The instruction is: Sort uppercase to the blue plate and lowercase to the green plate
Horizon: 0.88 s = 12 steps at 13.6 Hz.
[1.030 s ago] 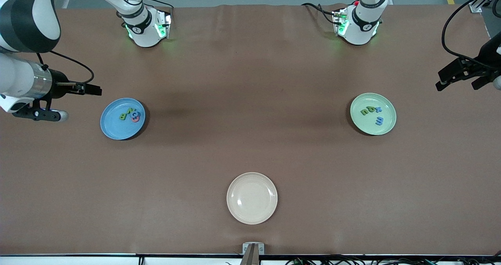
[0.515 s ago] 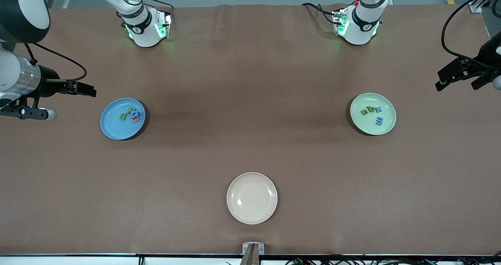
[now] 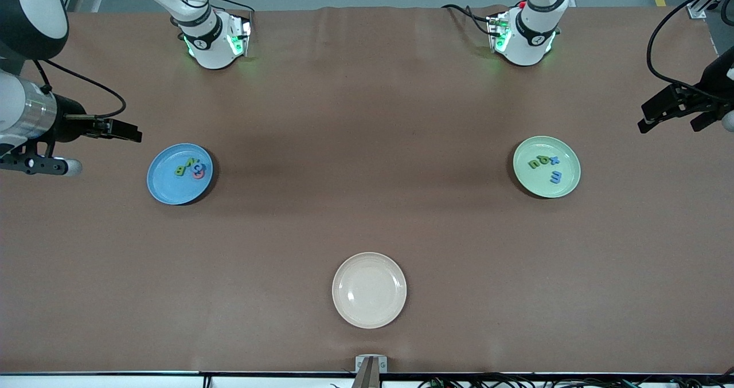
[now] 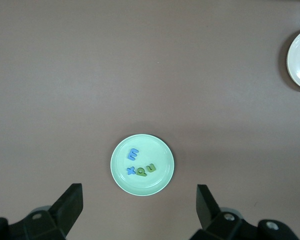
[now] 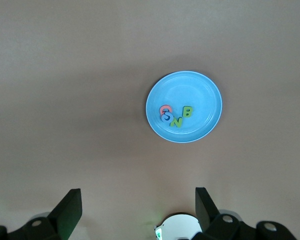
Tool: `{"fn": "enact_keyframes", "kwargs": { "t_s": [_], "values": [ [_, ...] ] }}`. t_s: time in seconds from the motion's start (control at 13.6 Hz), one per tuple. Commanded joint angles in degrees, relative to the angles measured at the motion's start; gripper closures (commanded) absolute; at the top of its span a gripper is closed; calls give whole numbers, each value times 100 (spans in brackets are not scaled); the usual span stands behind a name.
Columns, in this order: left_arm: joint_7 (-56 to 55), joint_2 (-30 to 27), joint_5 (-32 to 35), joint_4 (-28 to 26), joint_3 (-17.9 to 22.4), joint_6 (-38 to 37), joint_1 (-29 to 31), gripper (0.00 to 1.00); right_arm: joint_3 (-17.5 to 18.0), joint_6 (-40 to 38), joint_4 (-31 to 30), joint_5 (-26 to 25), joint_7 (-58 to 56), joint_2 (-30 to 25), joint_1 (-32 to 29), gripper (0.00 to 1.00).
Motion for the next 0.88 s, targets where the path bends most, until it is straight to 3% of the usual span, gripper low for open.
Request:
{"fn": "enact_keyframes", "kwargs": {
  "t_s": [0.0,0.81],
  "values": [
    [151,-58,-64,10,2,12,20,0,7,46,188,47,-31,115,-34,0],
    [151,-58,-72,10,2,12,20,0,7,266,188,-155,-22,151,-8,0]
  ]
}}
